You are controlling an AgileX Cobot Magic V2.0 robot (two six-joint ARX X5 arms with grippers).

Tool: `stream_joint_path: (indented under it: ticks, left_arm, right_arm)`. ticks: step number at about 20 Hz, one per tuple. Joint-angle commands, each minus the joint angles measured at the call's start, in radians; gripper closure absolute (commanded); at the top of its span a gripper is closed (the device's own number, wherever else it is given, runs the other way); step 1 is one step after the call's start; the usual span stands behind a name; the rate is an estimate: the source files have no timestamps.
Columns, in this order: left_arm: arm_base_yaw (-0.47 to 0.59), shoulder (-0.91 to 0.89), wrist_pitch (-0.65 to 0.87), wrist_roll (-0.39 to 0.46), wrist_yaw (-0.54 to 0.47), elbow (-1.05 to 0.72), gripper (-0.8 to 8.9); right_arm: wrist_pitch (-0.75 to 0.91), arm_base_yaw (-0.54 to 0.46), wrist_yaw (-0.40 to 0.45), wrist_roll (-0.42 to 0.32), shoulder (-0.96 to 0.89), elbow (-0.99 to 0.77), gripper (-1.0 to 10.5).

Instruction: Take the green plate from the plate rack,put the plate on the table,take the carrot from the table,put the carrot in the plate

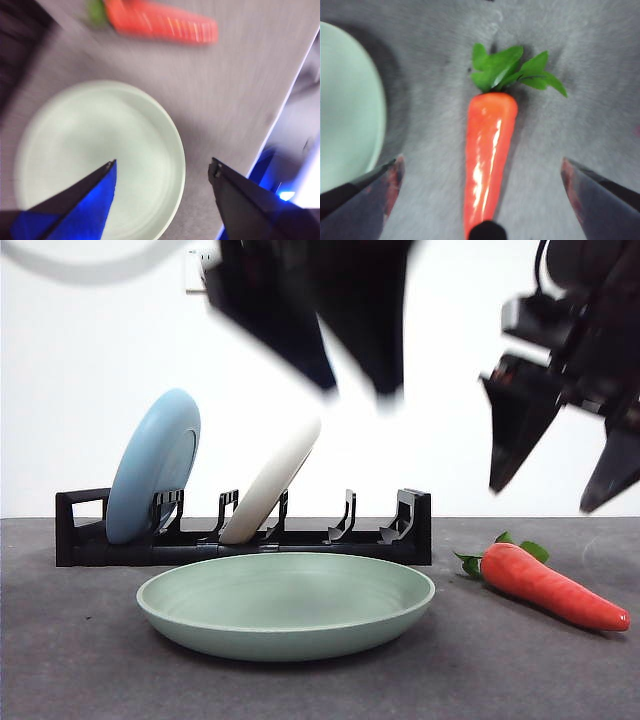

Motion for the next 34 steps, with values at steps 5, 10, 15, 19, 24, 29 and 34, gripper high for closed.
stream_joint_path:
  ticks: [5,10,15,19,24,29,34]
  left_arm:
    - [-0.002,-0.229,-0.15,-0.078,-0.003,0.23,4.99]
    - [-0.002,-0.357,-0.15,-0.101,-0.002,0.305,4.99]
    - [-0.003,-0.448,-0.158,-0.144,-0.002,0.306,4.99]
    - [-0.003,-0.486,-0.159,-0.144,-0.002,0.305,4.99]
    - [-0.003,-0.499,-0.183,-0.144,-0.003,0.306,4.99]
    - [-0.003,-0.499,-0.227,-0.144,-0.004,0.306,4.99]
    - [-0.003,-0.499,-0.294,-0.141,-0.084,0.306,4.99]
  right_arm:
    - [0.084,0.027,0.035,0.006,0.139,0.002,3.2]
    - [0.153,0.069,0.087,0.03,0.203,0.002,3.9]
    - [0.172,0.079,0.112,0.058,0.232,0.002,6.1]
    - [0.183,0.079,0.108,0.074,0.232,0.002,8.6]
    - [0.18,0.079,0.107,0.083,0.232,0.002,9.6]
    - [0.153,0.08,0.106,0.084,0.205,0.002,9.6]
    - [0.087,0.135,0.102,0.113,0.031,0.002,9.6]
